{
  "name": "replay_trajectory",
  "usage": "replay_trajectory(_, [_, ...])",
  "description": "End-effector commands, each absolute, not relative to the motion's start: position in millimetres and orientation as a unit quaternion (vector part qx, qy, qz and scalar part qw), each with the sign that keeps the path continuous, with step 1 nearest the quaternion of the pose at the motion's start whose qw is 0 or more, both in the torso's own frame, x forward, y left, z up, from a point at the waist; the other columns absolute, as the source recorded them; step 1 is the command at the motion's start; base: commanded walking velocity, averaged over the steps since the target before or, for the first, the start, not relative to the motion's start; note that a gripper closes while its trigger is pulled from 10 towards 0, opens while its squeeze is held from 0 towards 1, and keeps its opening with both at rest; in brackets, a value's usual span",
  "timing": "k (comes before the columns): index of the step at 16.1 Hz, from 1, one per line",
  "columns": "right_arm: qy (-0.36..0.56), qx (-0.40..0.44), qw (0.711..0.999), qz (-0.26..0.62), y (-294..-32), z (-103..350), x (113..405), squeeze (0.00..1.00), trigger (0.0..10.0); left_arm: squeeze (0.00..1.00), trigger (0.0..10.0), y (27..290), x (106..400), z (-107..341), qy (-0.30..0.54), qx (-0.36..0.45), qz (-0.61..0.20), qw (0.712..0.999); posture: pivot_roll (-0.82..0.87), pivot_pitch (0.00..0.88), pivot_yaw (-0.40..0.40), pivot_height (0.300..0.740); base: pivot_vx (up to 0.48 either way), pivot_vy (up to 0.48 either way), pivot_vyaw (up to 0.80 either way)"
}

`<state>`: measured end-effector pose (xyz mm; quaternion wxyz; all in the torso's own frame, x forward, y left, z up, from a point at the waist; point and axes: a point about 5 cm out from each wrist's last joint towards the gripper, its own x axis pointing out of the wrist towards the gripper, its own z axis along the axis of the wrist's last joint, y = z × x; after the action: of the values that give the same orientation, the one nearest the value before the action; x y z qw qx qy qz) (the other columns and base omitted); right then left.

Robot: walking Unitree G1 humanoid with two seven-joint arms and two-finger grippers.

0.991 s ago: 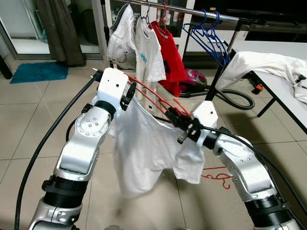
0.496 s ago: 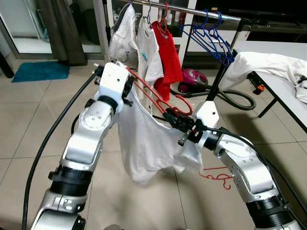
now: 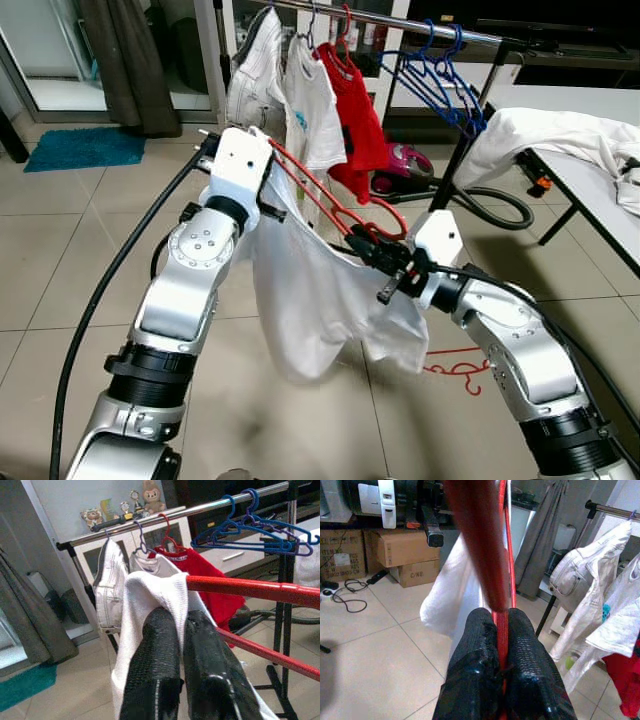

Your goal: Hang hanger

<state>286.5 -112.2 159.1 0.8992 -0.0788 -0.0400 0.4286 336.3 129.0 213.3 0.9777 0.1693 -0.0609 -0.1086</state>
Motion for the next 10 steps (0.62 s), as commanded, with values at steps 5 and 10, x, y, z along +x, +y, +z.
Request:
replay_trajectory(5, [-0.047,-0.112,0.896,0.427,-115,165,290,0.0,10.0,0.0,0.0,125,334,220,-0.075,0.191,-0.117,0.972,0.05,0.018,-0.058,0.74,0.0,0.0,0.0])
replay_trajectory(10, [-0.003,-0.188,0.887,0.422,-122,150,292,0.0,10.0,0.0,0.0,132,331,236,-0.087,0.214,-0.135,0.963,0.06,0.008,-0.067,0.74,0.0,0.0,0.0])
